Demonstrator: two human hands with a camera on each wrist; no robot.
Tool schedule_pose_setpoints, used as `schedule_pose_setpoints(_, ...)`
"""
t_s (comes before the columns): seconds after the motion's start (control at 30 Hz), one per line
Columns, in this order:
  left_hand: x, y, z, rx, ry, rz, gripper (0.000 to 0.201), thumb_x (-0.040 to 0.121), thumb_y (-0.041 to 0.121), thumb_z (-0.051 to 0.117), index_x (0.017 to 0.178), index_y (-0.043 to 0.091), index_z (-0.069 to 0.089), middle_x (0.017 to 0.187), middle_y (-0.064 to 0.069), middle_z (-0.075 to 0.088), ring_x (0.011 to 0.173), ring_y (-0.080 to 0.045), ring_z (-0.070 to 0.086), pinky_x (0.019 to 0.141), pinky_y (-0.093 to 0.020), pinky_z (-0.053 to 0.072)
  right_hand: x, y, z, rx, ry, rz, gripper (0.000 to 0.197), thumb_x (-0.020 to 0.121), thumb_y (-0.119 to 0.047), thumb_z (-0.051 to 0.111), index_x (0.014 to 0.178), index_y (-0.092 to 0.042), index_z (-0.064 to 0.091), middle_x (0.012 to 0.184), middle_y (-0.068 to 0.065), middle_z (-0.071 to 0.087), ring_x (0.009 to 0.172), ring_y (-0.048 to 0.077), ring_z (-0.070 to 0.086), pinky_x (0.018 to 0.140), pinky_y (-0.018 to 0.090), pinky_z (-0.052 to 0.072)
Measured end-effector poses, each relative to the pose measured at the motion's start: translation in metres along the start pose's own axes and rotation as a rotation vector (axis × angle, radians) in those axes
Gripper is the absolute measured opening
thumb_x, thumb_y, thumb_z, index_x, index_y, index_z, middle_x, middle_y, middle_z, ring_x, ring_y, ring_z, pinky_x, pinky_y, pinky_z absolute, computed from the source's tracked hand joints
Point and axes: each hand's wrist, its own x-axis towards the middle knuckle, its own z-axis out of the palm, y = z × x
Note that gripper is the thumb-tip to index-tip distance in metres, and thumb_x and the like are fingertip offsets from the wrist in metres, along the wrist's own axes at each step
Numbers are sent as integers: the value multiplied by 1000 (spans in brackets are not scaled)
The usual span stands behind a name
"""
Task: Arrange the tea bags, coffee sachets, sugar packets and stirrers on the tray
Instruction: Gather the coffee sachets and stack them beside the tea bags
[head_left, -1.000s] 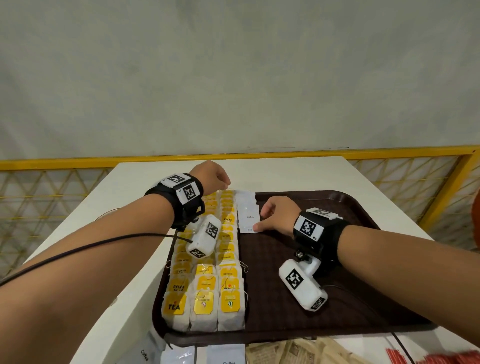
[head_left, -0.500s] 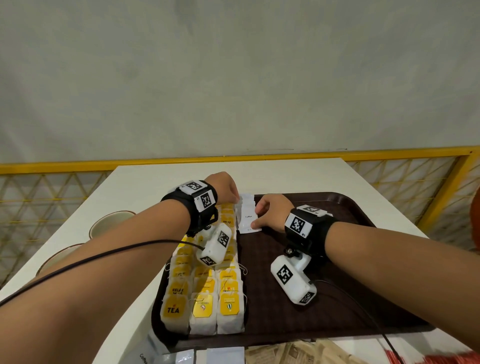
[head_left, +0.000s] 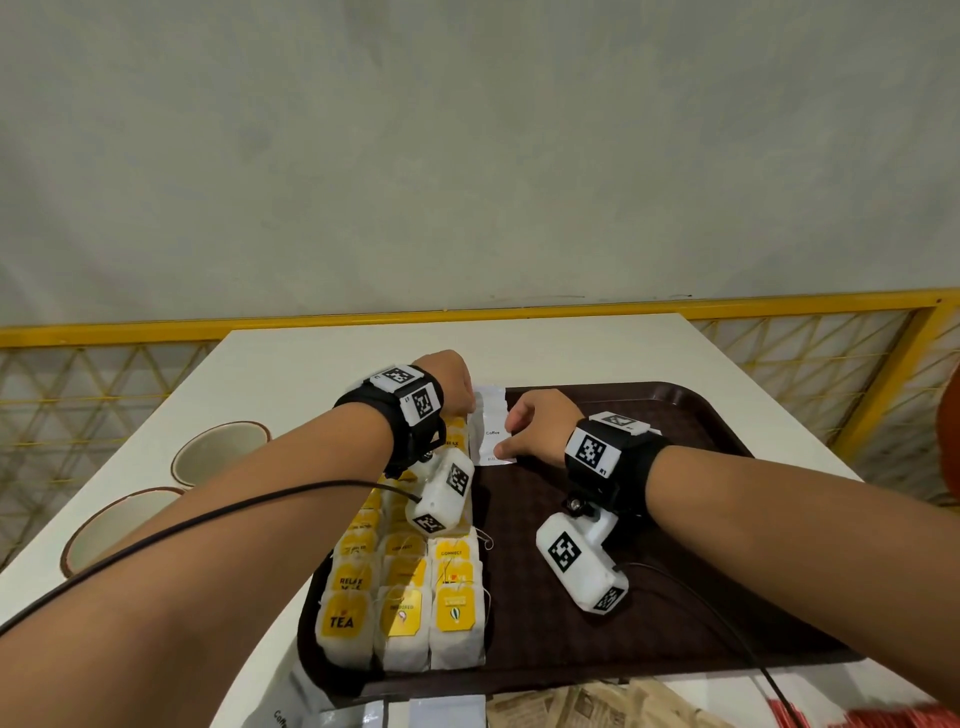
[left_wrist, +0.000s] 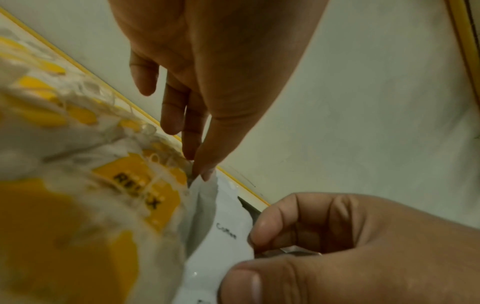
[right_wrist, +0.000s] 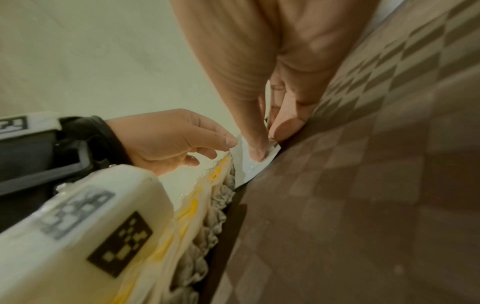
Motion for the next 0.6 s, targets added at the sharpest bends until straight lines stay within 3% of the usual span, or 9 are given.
schedule_pose_setpoints(0.23, -1, 0, 0, -12, 25, -42, 22, 85, 21, 66, 99, 6, 73, 101, -8, 70, 96, -23, 65, 83, -32, 53, -2, -1, -1, -5, -1, 7, 26, 67, -22, 86, 81, -17, 64, 86, -2, 63, 80, 15, 60, 74, 27, 50)
schedule_pose_setpoints(0.37, -3, -2, -3, -39, 48, -39, 22, 84, 23, 66, 98, 7, 73, 101, -7, 70, 96, -23, 64, 78, -30, 51, -5, -3, -2, 15, -3, 7, 25, 68, -22, 85, 76, -19, 62, 77, -6, 60, 75, 12, 57, 67, 23, 45)
schedule_pose_setpoints(0.5, -11, -9, -10, -231, 204, -16, 16, 88, 19, 60, 91, 9, 72, 101, -5, 69, 97, -23, 62, 75, -29, 48, -10, -4, -6, 151, 13, 2, 17, 74, -24, 81, 76, -10, 70, 78, 2, 68, 71, 13, 58, 74, 30, 51)
schedule_pose_setpoints(0.6, -23, -19, -15, -422, 306, -14, 16, 91, 13, 53, 95, 8, 68, 112, -6, 66, 104, -24, 60, 84, -30, 47, -11, -6, -4, 328, 53, 57, 23, 83, -17, 72, 102, -3, 71, 101, 9, 69, 90, 19, 64, 90, 34, 52)
